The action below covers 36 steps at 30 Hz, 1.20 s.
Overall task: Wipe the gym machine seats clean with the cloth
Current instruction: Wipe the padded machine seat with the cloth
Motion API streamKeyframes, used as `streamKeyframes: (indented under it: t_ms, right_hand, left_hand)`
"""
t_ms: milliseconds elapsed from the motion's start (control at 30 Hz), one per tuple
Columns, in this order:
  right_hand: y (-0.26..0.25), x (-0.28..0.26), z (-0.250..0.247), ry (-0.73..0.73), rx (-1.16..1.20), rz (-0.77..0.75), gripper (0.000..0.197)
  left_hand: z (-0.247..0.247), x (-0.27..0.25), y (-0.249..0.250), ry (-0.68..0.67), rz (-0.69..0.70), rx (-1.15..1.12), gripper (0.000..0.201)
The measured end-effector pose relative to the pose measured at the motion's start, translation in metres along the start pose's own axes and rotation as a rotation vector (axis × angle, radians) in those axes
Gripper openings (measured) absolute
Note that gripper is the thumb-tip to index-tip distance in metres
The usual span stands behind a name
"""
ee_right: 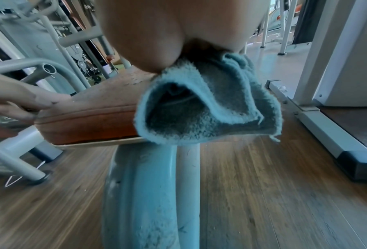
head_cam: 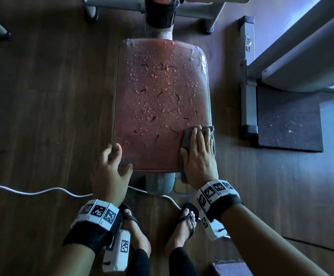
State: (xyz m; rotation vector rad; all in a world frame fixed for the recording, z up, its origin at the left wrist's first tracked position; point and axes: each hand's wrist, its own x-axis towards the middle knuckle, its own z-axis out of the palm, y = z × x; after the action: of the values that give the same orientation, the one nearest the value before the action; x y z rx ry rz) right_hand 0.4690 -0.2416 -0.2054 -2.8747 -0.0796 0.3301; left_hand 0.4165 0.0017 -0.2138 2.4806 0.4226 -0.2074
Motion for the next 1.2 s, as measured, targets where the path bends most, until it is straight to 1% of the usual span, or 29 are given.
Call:
streamKeyframes:
  t_ms: [133, 233, 400, 500, 667, 800, 933, 1067, 1200]
  right_hand:
    - [-0.002, -0.017, 0.003, 0.064, -0.036, 0.012, 0.061]
    - [-0.006, -0.033, 0.013, 0.074, -0.017, 0.009, 0.06]
    - [0.004, -0.007, 0.009, 0.074, 0.004, -0.055, 0.06]
    - [0.009, 0.008, 0.004, 0.07, 0.021, -0.075, 0.063]
    - [0.005, -0.01, 0.002, 0.091, 0.061, -0.085, 0.056]
    - [0.015, -0.001, -0.001, 0.07, 0.127, -0.178, 0.056]
    - [0.032, 0.028, -0.007, 0.001, 0.133, -0.293, 0.054]
    - [0.03, 0.054, -0.012, -0.028, 0.097, -0.3, 0.058]
    - [0.018, 0.034, -0.016, 0.033, 0.064, -0.296, 0.056]
  left_hand:
    - [-0.002, 0.001, -0.001, -0.007, -0.003, -0.013, 0.061]
    - [-0.002, 0.001, -0.001, -0.015, -0.012, -0.014, 0.061]
    - [-0.002, 0.0, -0.002, -0.02, 0.01, -0.012, 0.062]
    - [-0.002, -0.001, -0.001, -0.02, -0.005, -0.013, 0.063]
    - [-0.007, 0.0, 0.002, -0.031, -0.006, -0.018, 0.061]
    - [-0.01, 0.001, 0.005, -0.006, 0.026, -0.04, 0.058]
    - [-0.005, 0.0, 0.0, 0.037, 0.016, -0.156, 0.06]
    - [-0.001, 0.0, -0.004, 0.095, 0.037, -0.182, 0.061]
    - [0.002, 0.0, -0.009, 0.116, 0.056, -0.216, 0.063]
